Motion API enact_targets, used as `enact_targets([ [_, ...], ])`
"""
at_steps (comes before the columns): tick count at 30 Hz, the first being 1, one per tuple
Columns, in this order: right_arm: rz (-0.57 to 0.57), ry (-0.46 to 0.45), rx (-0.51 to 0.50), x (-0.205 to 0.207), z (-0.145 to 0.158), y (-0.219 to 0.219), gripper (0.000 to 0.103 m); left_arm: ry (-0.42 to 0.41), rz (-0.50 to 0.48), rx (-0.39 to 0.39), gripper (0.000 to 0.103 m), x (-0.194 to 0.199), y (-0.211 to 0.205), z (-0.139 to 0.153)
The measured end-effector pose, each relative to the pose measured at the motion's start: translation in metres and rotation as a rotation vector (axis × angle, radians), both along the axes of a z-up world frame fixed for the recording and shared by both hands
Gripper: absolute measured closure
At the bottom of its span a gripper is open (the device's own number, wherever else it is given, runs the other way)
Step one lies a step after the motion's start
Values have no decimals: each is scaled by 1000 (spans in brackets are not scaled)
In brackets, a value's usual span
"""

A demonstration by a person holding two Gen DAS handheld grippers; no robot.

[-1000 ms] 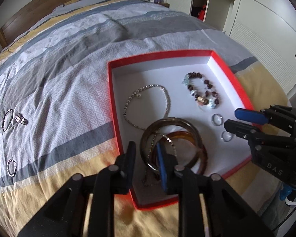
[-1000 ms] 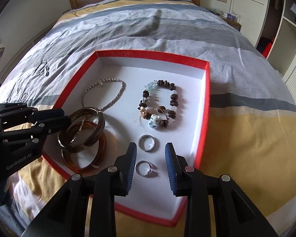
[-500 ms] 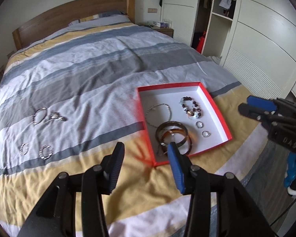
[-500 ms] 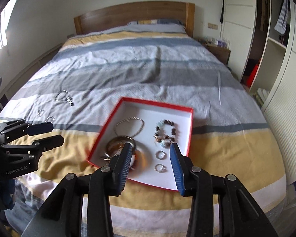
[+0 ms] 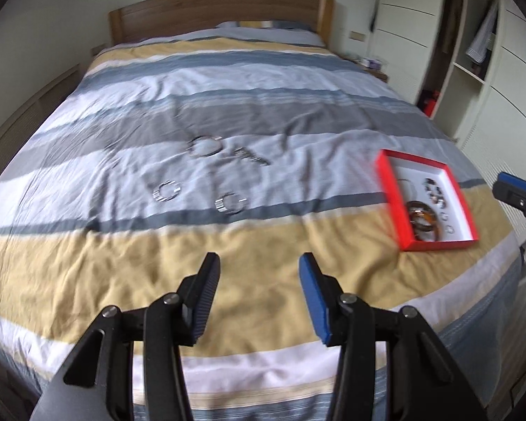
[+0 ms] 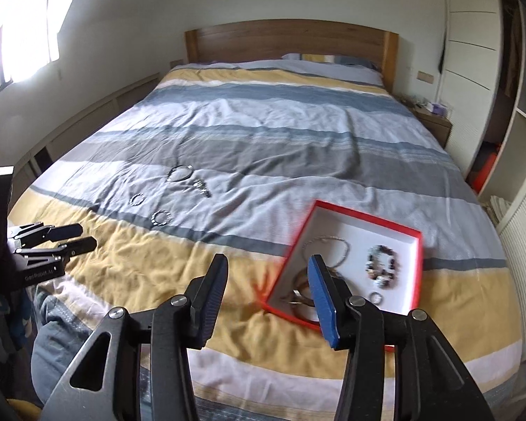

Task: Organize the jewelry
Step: 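Move both tools back toward the remaining jewelry on the bed, then grasp the twisted silver bangle with the left tool while the right tool grasps a silver ring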

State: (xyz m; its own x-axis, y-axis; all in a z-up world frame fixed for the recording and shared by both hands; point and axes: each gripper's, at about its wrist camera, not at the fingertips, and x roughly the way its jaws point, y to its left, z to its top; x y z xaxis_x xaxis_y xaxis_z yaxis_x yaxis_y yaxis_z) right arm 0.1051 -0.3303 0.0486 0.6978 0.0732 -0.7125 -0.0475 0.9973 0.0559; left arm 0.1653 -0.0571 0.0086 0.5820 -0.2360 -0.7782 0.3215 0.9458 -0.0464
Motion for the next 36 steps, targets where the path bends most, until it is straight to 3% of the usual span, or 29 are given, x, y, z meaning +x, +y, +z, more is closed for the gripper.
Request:
enact_targets([
  [5,75,44,2,25,-19,37,56,34,99,-3,58,20,53,-20],
  [11,172,109,20,70,-51,76,54,77,157,-11,53,62,88,-47],
  [26,376,257,83,191,-142,159,50,167,127,-51,52,199,75,-114],
  [36,447,273,103,230,-178,194,49,142,114,-51,48,223,70,-135],
])
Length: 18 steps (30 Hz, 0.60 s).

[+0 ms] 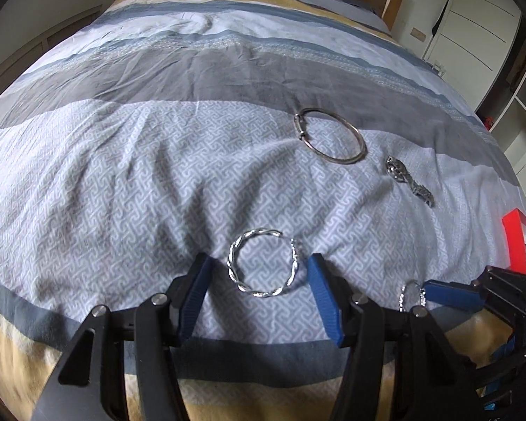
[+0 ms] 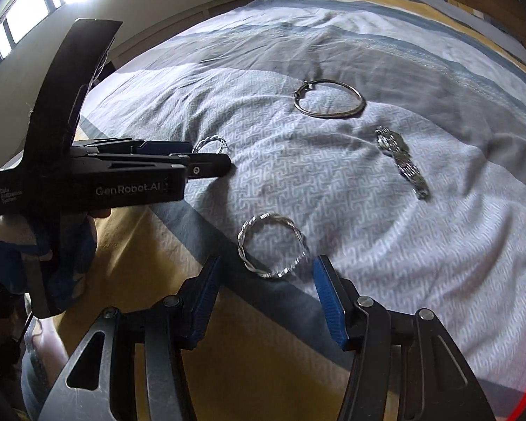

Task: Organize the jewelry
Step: 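Grasp the twisted silver bangle with the left tool while the right tool grasps a silver ring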

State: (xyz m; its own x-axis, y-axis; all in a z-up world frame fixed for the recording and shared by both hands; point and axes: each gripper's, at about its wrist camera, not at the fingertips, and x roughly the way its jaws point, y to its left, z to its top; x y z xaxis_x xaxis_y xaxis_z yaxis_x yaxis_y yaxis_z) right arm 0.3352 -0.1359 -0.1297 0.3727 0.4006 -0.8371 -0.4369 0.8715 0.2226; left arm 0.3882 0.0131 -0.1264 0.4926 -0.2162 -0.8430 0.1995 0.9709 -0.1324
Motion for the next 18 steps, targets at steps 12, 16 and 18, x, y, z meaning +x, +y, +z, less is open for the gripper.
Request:
enact_targets([
  [12,-6,-29,-3,-5,6,-1,63,-36,22,13,65,-15,1,8],
  [16,-29,-43,11,-20,20,-12,63,-42,24,17,65,-31,-2,19],
  [18,-40,-54,17,-29,29,-17,63,-53,21,14,65,-41,-4,29],
])
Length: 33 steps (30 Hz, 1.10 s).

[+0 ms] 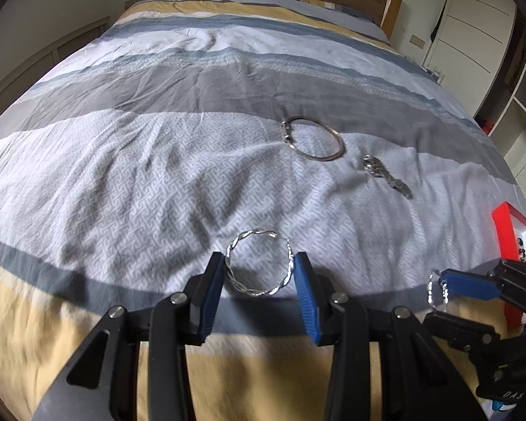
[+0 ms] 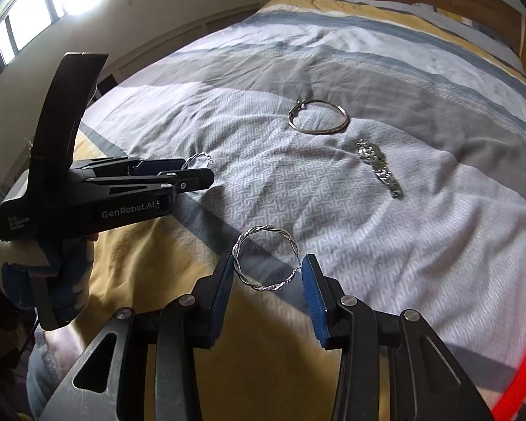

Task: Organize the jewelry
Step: 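Grasp the twisted silver bangle with the left tool while the right tool grasps a silver ring, then carry the twisted bangle and silver ring with both tools into the box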

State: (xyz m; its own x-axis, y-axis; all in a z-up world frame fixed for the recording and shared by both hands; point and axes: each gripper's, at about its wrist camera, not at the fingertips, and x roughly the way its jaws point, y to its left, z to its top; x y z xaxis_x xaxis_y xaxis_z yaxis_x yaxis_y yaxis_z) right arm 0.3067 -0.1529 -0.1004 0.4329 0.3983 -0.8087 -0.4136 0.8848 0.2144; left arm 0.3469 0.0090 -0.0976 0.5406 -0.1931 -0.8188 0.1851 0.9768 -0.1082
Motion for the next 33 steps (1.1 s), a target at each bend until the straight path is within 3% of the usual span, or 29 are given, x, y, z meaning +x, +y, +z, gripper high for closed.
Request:
enact_targets([
  [11,-100,-98,9,-69,63,-45,63,-92,-79,-4,65,-61,-43,67],
  [20,-224,-187,-4,-127,106,-115,63,-166,-192,-15,65,-108,-114,115],
  [27,-344,-213,-43,-161,117,-193,63,-156,-307,-26,65,-134,-188,117],
  [33,-430,-189,-82,-173,102,-252,63,-126,-415,-29,65,-136,-262,102],
])
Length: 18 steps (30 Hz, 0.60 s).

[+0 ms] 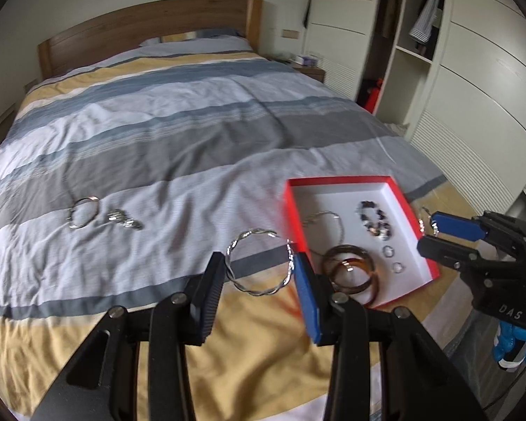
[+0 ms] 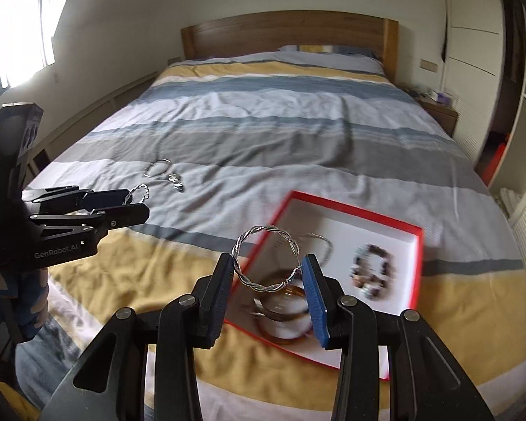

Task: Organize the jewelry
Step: 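Carry the twisted bangle and silver ring with both tools into the box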

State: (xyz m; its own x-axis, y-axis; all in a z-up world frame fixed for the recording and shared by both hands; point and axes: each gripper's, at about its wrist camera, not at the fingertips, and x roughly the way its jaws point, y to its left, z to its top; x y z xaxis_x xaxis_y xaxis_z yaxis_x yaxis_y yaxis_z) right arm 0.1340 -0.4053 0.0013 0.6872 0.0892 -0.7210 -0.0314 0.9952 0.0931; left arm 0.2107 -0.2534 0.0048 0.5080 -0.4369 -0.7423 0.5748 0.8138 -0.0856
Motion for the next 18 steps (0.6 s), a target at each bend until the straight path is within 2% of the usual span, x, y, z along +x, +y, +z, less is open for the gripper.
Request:
enact_targets([
  [8,-62,76,-25,24,-46,-60,63,42,-134,51,65,20,-93,-37],
  [18,-71,152,-35,92,-94,-107,63,112,-181,117,65,64,-144,-85],
])
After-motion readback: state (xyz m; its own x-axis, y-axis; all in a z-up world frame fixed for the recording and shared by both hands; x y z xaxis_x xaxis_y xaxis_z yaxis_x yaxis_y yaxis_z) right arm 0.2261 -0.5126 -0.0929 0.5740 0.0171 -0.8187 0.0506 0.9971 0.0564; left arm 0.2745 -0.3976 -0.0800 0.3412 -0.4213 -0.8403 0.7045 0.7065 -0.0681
